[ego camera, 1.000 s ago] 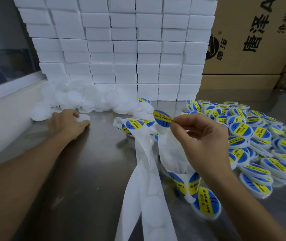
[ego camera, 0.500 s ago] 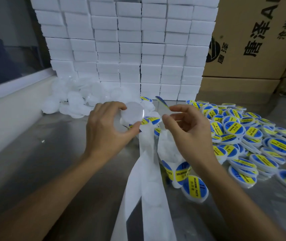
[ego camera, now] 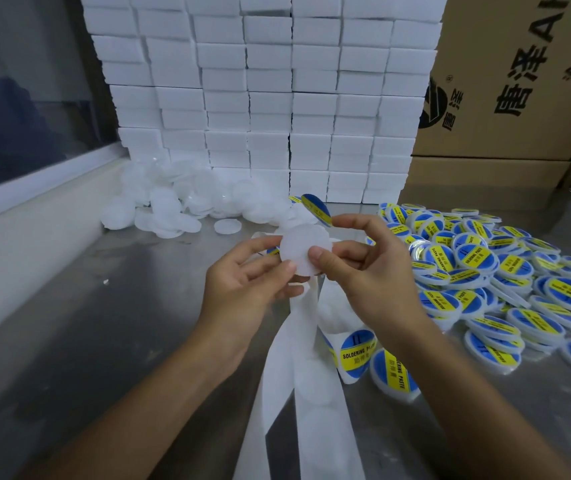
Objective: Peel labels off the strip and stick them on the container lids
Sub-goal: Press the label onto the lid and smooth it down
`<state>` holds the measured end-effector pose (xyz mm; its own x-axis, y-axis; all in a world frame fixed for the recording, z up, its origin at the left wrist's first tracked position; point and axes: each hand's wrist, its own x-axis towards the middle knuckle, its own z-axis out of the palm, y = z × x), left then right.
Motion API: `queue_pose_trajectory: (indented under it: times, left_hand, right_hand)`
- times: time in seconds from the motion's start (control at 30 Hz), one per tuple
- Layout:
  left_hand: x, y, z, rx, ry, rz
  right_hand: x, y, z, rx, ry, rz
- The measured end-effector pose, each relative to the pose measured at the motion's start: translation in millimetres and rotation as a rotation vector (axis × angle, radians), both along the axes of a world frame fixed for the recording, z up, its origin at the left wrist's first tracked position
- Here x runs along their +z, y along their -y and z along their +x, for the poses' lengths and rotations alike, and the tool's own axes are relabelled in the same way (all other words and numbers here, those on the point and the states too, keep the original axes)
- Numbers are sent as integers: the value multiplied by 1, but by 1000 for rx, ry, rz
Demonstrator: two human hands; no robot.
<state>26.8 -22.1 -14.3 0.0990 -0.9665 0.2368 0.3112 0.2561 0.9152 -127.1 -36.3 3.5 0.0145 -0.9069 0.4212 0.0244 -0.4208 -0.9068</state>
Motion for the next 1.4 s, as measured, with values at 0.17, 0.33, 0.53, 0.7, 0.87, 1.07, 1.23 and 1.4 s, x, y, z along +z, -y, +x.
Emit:
queue_pose_trajectory:
  times: [0.17, 0.33, 0.53, 0.7, 0.87, 1.07, 1.23, 1.4]
  left_hand:
    - [-1, 7, 8, -80, -202, 95]
    - [-5, 12, 15, -43, -254, 132]
    - [-6, 14, 24, 7, -243, 148]
    - [-2, 11, 20, -8, -204, 141]
    - [-2, 8, 16, -17, -183, 142]
    - [-1, 7, 15, -17, -174, 141]
    - [0, 7, 16, 3, -174, 141]
    - [1, 6, 15, 43, -141, 124]
  right_hand:
    - [-4, 2, 3, 0, -22, -1]
    - [-6, 6, 2, -220, -112, -59]
    - [3, 5, -8, -146, 68, 59]
    - [2, 3, -3, -90, -29, 66]
    - [1, 4, -1, -85, -68, 62]
    - [-1, 4, 0, -91, -77, 65]
    - [-1, 4, 0, -94, -87, 69]
    - [-1, 4, 1, -92, -102, 59]
